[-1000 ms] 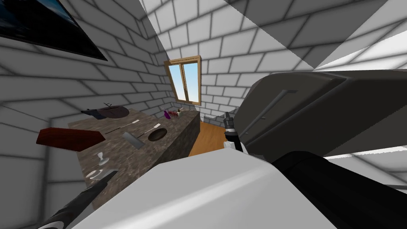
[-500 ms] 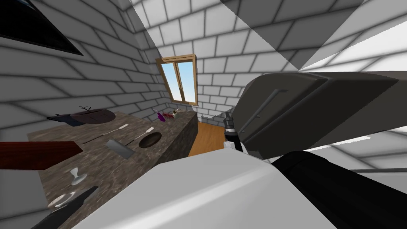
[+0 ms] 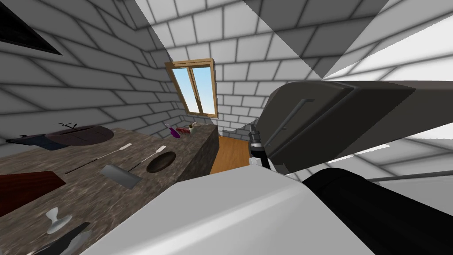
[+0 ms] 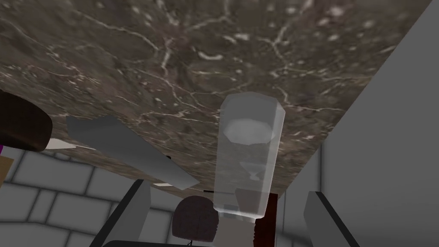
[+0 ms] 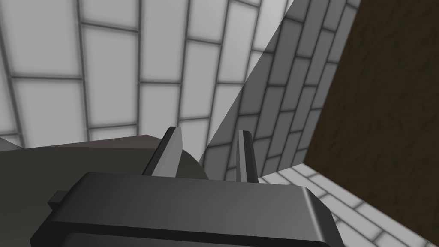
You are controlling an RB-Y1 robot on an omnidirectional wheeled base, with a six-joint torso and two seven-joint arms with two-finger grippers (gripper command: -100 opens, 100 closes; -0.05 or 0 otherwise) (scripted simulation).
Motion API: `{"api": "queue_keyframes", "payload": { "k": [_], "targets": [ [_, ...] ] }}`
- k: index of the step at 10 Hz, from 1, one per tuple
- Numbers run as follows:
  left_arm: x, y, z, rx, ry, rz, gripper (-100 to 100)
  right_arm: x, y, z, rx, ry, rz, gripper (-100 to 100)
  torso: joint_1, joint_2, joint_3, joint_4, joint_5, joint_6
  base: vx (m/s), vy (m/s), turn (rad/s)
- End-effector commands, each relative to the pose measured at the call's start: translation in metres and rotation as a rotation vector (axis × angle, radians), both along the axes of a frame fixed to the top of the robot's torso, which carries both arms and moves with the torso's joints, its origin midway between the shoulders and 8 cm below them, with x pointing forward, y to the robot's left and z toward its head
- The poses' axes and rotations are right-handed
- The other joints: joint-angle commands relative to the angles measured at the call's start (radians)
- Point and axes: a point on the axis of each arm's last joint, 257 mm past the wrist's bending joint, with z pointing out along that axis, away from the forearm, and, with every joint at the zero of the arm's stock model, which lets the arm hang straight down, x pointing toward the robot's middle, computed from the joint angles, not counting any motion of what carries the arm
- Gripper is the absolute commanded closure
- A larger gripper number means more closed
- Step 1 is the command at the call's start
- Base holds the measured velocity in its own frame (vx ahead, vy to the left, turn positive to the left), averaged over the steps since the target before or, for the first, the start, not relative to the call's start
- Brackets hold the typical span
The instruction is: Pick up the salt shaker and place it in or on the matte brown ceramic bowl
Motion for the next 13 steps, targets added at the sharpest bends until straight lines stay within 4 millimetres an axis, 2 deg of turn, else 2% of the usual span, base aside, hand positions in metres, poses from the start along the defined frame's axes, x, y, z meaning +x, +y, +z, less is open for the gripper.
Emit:
{"api": "queue_keyframes", "payload": {
  "k": [1,2,4,5,6,10,11,12,13],
  "targets": [
    [0.000,0.000,0.000,0.000,0.000,0.000,0,0.000,0.000,0.000,0.000,0.000,0.000,0,0.000,0.000,0.000,0.000,0.000,0.000,0.004,0.006,0.004],
    [-0.003,0.004,-0.006,0.000,-0.001,0.008,-100,0.000,0.000,0.000,0.000,0.000,0.000,0,-0.002,0.001,0.001,0.000,0.000,0.000,0.013,0.015,-0.056],
    [-0.007,0.008,-0.015,0.000,0.000,0.018,-100,0.000,0.000,0.000,0.000,0.000,0.000,0,-0.001,0.001,0.000,0.000,0.000,0.000,0.023,0.025,-0.060],
    [-0.006,0.006,-0.011,0.000,0.000,0.015,-100,0.000,0.000,0.000,0.000,0.000,0.000,0,-0.001,0.001,0.000,0.000,0.000,0.000,0.009,0.012,-0.014],
    [-0.006,0.007,-0.011,0.000,-0.001,0.015,100,0.000,0.000,0.000,0.000,0.000,0.000,0,-0.001,0.001,0.001,0.000,0.000,0.000,0.000,0.000,0.000],
    [-0.006,0.007,-0.011,0.000,0.000,0.016,100,0.000,0.000,0.000,0.000,0.000,0.000,0,-0.003,0.002,0.001,0.001,-0.001,0.000,0.000,0.000,0.000],
    [-0.006,0.007,-0.011,0.000,0.000,0.015,0,0.000,0.000,0.000,0.000,0.000,0.000,0,-0.003,0.002,0.001,0.001,-0.001,0.000,0.000,0.000,0.000],
    [-0.002,0.003,-0.005,0.000,-0.001,0.006,100,0.000,0.000,0.000,0.000,0.000,0.000,0,-0.003,0.002,0.001,0.001,-0.001,0.000,-0.012,-0.016,0.082],
    [-0.001,0.001,-0.002,0.000,-0.001,0.002,100,0.000,0.000,0.000,0.000,0.000,0.000,0,-0.004,0.003,0.002,0.001,-0.001,-0.001,-0.032,-0.033,0.082]
  ]
}}
